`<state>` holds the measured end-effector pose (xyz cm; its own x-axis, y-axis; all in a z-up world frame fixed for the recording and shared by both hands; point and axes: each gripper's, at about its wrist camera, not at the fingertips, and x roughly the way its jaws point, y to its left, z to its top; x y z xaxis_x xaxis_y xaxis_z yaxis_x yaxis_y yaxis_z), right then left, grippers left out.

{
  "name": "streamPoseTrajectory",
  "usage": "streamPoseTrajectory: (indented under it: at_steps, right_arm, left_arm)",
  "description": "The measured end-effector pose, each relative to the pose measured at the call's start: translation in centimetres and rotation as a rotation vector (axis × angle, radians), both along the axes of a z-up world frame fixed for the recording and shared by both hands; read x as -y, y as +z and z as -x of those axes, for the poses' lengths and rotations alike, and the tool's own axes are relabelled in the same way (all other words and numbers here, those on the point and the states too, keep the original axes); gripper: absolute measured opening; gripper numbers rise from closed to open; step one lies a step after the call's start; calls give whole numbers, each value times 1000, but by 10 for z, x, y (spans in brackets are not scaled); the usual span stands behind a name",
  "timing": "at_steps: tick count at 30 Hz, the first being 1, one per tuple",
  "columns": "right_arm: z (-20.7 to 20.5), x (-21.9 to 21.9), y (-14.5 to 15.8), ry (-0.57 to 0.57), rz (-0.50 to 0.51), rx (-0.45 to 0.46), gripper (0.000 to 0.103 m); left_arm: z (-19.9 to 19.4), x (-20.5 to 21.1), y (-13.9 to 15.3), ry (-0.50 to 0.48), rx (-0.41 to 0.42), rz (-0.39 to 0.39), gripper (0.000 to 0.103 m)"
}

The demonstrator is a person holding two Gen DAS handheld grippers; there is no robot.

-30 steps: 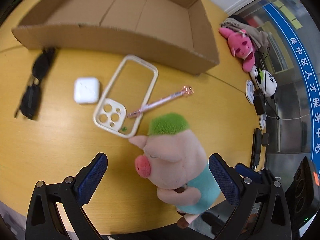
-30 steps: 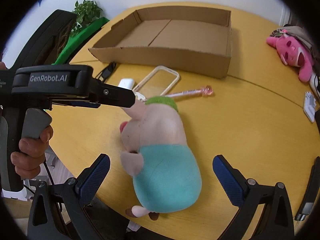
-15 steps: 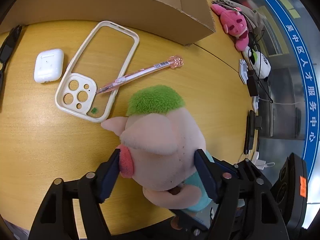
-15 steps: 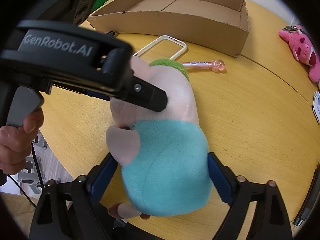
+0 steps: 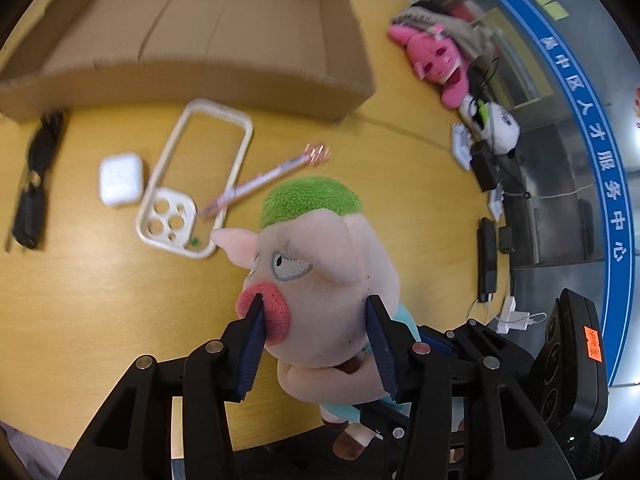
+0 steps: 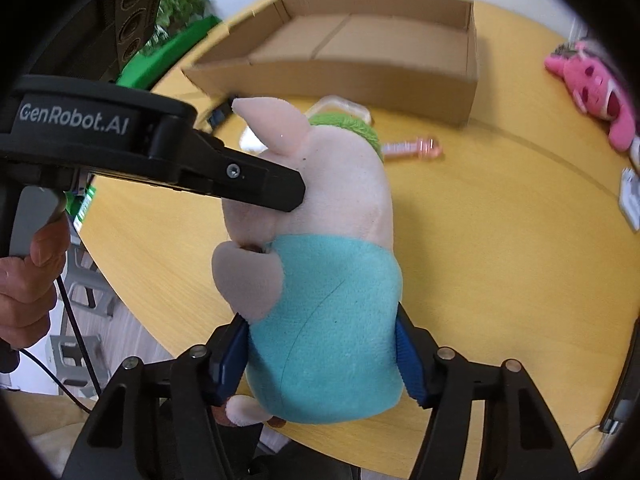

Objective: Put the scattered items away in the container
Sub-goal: 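Close both grippers on the plush pig's body, then lift the plush pig with both grippers and carry it over the box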

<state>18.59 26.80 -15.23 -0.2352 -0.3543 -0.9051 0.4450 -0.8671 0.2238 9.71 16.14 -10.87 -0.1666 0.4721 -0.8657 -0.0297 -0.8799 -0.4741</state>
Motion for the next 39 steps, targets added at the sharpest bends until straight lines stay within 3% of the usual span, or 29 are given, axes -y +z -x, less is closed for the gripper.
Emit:
streamPoseTrajectory:
  at_steps: [5,12,20,30,39]
  right_arm:
    - [14,10,54,-26,64,-111,63]
    - [69,29,145,-63,124,-289,63]
    - [124,72,212,-95,154,-407,63]
    - [169,140,232,-117,187,-396,63]
    - [226,179,218,-141,197,-300,63]
  left_arm:
    - [14,14,72,-1,-147,36,52]
    - [56,44,175,-19,-370,57,52]
    - [96,93,253,-16,-532,65,52]
    - [151,166,277,-32,-536,78,52]
    - [212,203,254,-57,-471,63,51]
